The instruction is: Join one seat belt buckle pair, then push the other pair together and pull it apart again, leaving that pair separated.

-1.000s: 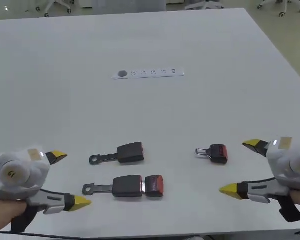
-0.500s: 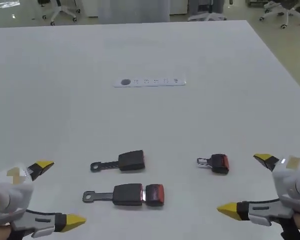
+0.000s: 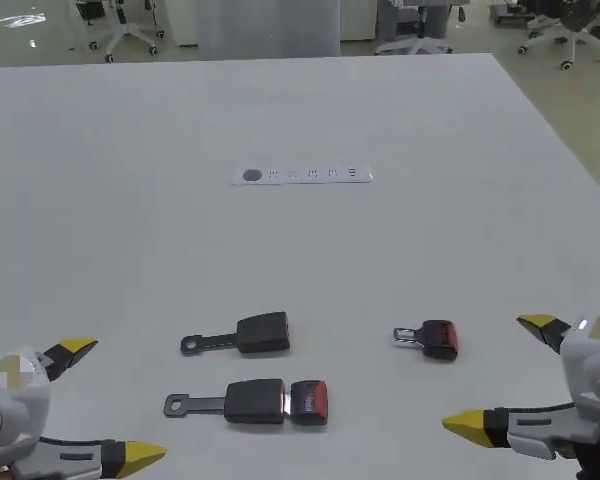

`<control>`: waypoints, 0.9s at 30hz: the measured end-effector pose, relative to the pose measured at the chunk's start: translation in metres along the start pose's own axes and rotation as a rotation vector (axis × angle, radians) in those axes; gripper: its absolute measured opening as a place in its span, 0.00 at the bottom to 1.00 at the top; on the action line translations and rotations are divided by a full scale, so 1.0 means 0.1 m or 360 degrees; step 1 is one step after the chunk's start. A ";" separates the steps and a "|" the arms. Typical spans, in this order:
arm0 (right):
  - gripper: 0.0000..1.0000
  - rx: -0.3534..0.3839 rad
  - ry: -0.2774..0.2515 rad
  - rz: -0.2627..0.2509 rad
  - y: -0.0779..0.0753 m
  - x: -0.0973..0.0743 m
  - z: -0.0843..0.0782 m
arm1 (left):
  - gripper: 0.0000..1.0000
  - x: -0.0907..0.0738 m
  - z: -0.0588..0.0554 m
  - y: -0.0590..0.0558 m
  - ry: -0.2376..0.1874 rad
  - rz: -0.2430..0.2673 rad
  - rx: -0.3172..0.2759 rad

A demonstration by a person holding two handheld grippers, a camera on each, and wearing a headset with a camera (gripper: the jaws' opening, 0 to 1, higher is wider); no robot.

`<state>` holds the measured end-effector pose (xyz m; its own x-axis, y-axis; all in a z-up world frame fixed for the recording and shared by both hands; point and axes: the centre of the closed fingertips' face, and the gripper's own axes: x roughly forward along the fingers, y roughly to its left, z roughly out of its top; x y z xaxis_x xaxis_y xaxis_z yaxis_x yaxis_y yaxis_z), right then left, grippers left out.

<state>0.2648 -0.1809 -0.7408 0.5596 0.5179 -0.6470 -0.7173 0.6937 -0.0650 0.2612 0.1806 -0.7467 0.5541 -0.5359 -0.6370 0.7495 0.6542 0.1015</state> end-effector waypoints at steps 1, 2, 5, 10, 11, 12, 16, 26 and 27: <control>1.00 -0.0003 0.0000 0.0002 0.02 0.00 0.01 | 1.00 0.00 0.00 0.00 0.0001 0.0000 0.0003; 1.00 -0.0007 -0.0002 0.0004 0.04 0.01 0.02 | 1.00 0.00 0.01 0.00 0.0005 -0.0001 0.0012; 1.00 -0.0005 -0.0006 0.0014 0.06 0.02 0.01 | 1.00 0.00 0.01 0.01 0.0006 0.0000 0.0021; 1.00 0.0010 -0.0009 0.0016 0.09 0.05 0.00 | 1.00 0.01 0.00 0.00 0.0014 -0.0001 0.0035; 1.00 0.0013 -0.0009 0.0015 0.09 0.06 0.00 | 1.00 0.01 0.00 0.00 0.0013 0.0002 0.0036; 1.00 0.0017 -0.0009 0.0013 0.10 0.07 0.00 | 1.00 0.02 0.00 0.01 0.0012 0.0005 0.0031; 1.00 0.0025 -0.0014 0.0014 0.12 0.10 0.03 | 1.00 0.03 -0.02 0.00 0.0011 0.0005 0.0018; 0.99 0.0026 -0.0023 0.0010 0.13 0.13 0.07 | 1.00 0.03 0.01 0.00 0.0002 0.0007 0.0026; 0.99 0.0028 -0.0022 0.0012 0.13 0.14 0.06 | 1.00 0.04 0.01 0.00 0.0001 0.0006 0.0026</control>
<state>0.2656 -0.1613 -0.7460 0.5597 0.5300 -0.6370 -0.7143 0.6983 -0.0467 0.2635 0.1779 -0.7481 0.5566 -0.5330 -0.6372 0.7532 0.6474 0.1165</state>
